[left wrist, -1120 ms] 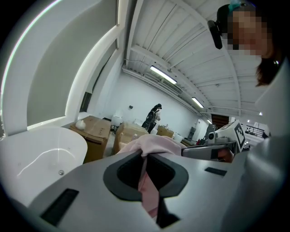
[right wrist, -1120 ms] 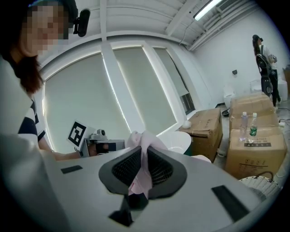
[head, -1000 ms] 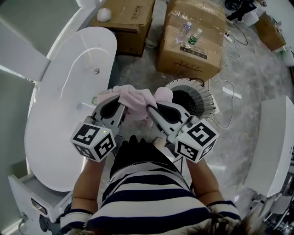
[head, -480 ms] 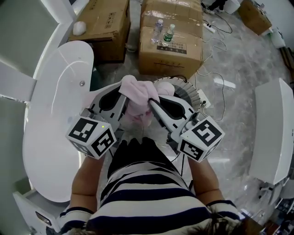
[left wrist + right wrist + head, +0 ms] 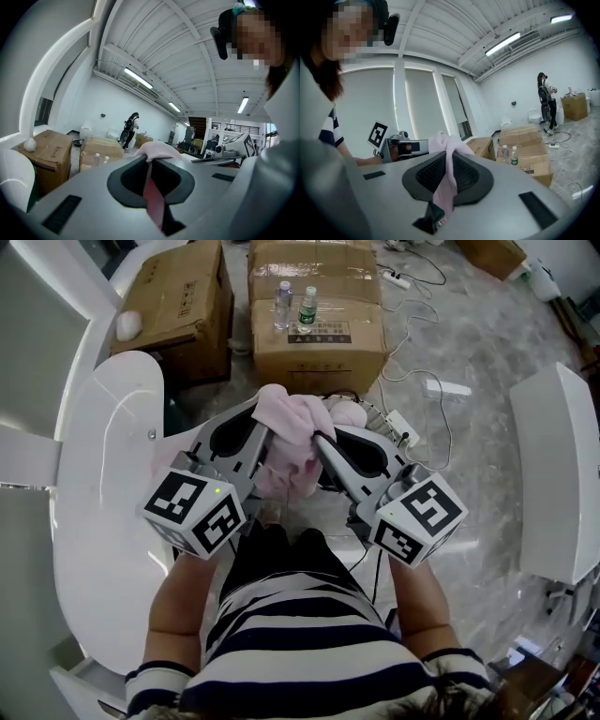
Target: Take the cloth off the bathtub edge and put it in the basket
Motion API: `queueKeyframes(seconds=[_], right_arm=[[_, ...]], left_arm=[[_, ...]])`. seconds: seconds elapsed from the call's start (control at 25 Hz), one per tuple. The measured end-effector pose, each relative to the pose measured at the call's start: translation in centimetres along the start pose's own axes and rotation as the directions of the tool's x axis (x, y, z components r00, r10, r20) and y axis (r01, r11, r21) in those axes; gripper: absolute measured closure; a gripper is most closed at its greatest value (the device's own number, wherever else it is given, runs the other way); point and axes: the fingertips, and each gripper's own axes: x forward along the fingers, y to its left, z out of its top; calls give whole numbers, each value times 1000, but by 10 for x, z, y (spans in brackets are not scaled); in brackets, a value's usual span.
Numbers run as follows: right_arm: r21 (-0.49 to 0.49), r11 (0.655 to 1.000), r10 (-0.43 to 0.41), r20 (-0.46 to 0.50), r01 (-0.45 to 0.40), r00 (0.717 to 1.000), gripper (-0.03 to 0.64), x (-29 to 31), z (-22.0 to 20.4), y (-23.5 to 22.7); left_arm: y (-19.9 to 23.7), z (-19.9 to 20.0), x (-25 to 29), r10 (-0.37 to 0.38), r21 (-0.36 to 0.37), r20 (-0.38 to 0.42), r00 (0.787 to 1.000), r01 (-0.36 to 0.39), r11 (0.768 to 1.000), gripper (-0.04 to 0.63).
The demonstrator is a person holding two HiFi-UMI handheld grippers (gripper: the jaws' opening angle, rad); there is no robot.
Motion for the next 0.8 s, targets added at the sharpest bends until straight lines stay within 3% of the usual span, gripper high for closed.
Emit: queueKeyframes(seconds=[0.2,0.4,0.56,0.8], right_arm=[[4,994,-110,12,110,994,560,-3,3,-27],[29,974,-224,19,223,975,560,-5,10,-57],[57,947,-317,28,315,948,560,-12,15,-80],[105,891,-447,21,443,894,560,-25,6,-107]], left_arm=[[0,-4,32,-94,-32,-23,995,93,995,568],[-1,-6,66,-206,-60,-56,977,202,977,568],[-7,-6,90,-298,-73,-83,951,293,953,568],[-20,-21,118,-427,-107,-126,896,415,903,566]])
